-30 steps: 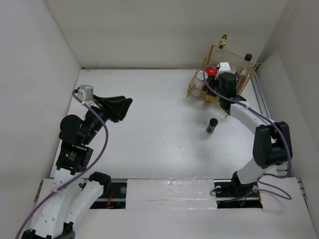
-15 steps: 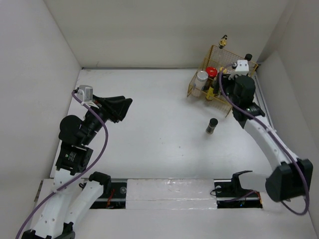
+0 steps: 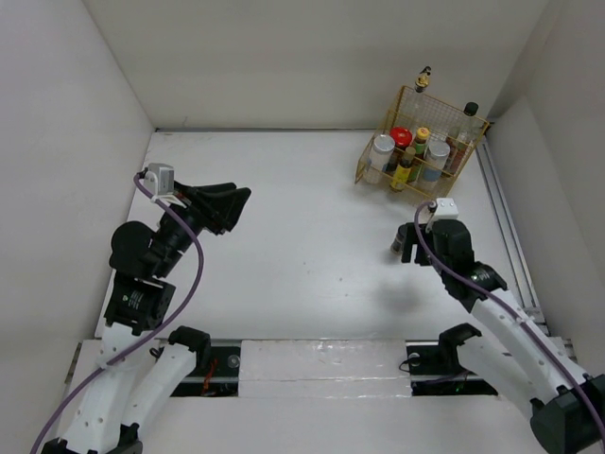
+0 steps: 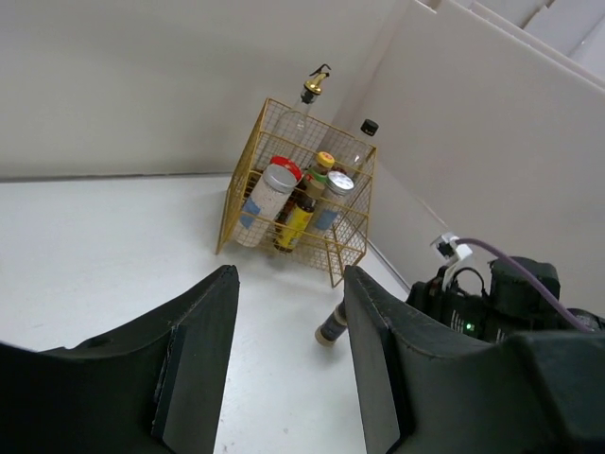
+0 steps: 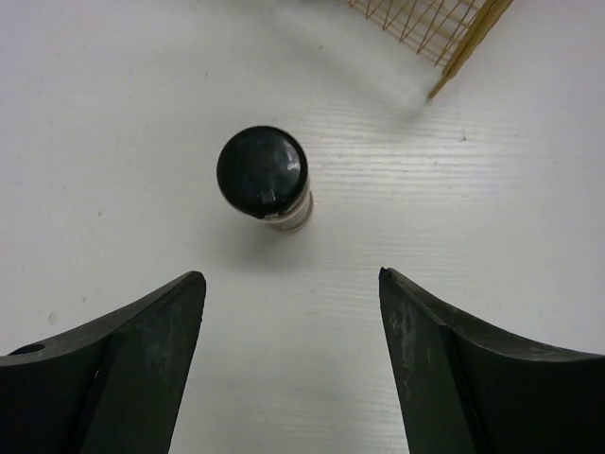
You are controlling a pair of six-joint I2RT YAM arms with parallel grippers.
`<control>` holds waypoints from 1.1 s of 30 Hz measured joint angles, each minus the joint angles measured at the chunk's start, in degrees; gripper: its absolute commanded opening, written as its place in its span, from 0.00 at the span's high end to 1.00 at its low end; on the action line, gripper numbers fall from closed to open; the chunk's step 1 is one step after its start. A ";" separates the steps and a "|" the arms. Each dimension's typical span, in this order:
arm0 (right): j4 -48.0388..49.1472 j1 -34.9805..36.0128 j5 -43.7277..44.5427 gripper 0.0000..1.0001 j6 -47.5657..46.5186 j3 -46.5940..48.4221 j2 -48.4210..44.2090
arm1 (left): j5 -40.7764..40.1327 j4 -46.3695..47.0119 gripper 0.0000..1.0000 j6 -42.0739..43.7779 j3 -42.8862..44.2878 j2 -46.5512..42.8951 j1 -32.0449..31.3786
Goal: Organize the condiment bottles
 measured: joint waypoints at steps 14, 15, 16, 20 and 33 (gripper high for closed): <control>5.20 2.14 0.35 0.25 -1.92 2.80 19.02 | 0.02 0.00 0.54 -0.04 0.00 -0.22 0.00; 5.66 2.19 0.52 0.27 -2.23 3.78 20.26 | 0.13 0.02 0.54 -0.04 0.00 -0.15 0.00; 6.43 2.23 0.68 0.29 -2.43 4.70 21.38 | 0.26 0.02 0.54 -0.07 0.00 -0.07 0.00; 9.99 2.80 2.23 0.51 -3.08 7.23 24.83 | 0.68 0.15 0.54 -0.07 0.00 0.20 0.00; 9.64 4.35 5.77 0.65 -4.63 14.62 22.25 | 1.07 0.22 0.49 -0.17 0.00 0.20 0.00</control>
